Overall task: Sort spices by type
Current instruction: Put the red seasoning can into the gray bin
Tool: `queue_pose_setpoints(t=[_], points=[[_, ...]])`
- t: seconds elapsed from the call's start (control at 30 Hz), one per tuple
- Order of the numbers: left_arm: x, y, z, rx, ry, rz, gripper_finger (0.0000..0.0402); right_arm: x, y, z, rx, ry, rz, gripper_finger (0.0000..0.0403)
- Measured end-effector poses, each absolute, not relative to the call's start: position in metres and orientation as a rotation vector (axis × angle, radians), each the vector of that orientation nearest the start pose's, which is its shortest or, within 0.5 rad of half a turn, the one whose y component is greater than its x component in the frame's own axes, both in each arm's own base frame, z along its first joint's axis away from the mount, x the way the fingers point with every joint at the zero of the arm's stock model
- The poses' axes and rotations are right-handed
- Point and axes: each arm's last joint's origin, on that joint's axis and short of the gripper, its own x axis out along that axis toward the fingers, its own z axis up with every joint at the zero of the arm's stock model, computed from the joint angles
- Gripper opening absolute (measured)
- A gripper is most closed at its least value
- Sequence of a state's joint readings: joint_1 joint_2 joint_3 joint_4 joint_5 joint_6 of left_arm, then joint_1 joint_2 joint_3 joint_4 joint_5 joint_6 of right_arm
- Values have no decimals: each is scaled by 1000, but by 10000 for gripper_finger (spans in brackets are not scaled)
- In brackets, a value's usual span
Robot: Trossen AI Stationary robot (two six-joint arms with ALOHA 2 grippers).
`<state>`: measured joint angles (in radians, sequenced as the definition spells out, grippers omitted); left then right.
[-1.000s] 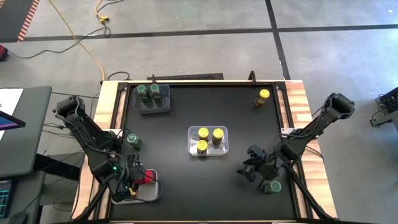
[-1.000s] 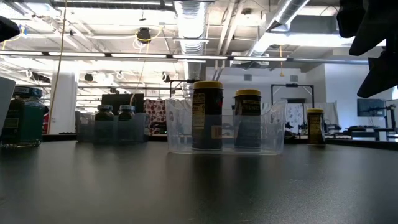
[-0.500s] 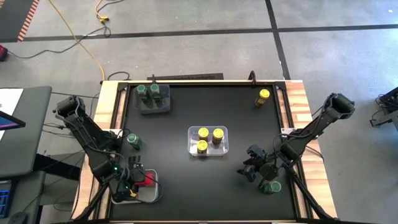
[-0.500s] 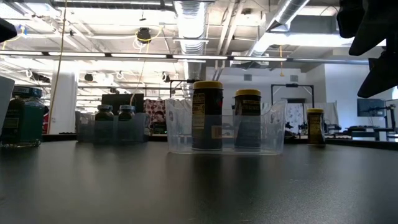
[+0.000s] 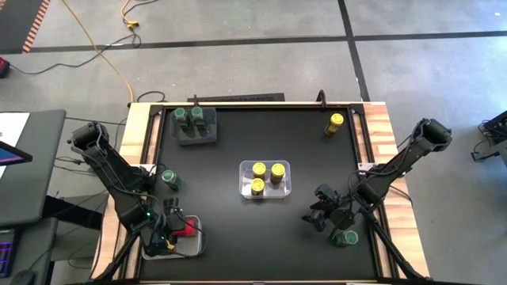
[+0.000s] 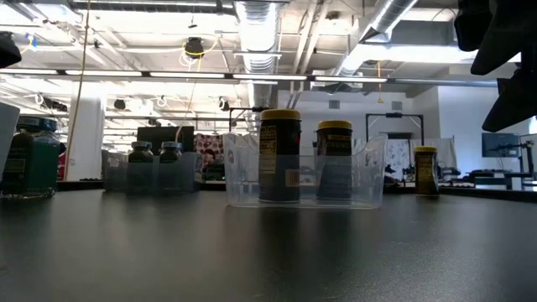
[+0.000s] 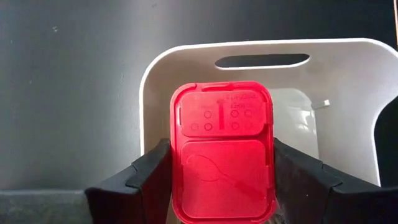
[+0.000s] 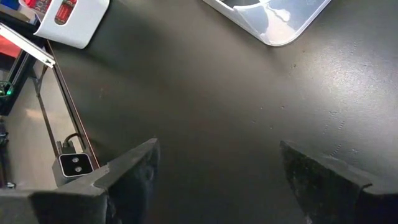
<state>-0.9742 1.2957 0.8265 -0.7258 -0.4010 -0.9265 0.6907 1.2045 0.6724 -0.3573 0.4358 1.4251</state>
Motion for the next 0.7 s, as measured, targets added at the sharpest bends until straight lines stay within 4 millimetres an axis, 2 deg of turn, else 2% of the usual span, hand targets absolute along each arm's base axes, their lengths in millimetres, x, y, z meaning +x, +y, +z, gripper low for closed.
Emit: queue_pose_setpoints(t=[0.7], points=[[139, -182, 213, -82, 1026, -24, 239, 182, 135, 204, 873, 744, -320, 356]])
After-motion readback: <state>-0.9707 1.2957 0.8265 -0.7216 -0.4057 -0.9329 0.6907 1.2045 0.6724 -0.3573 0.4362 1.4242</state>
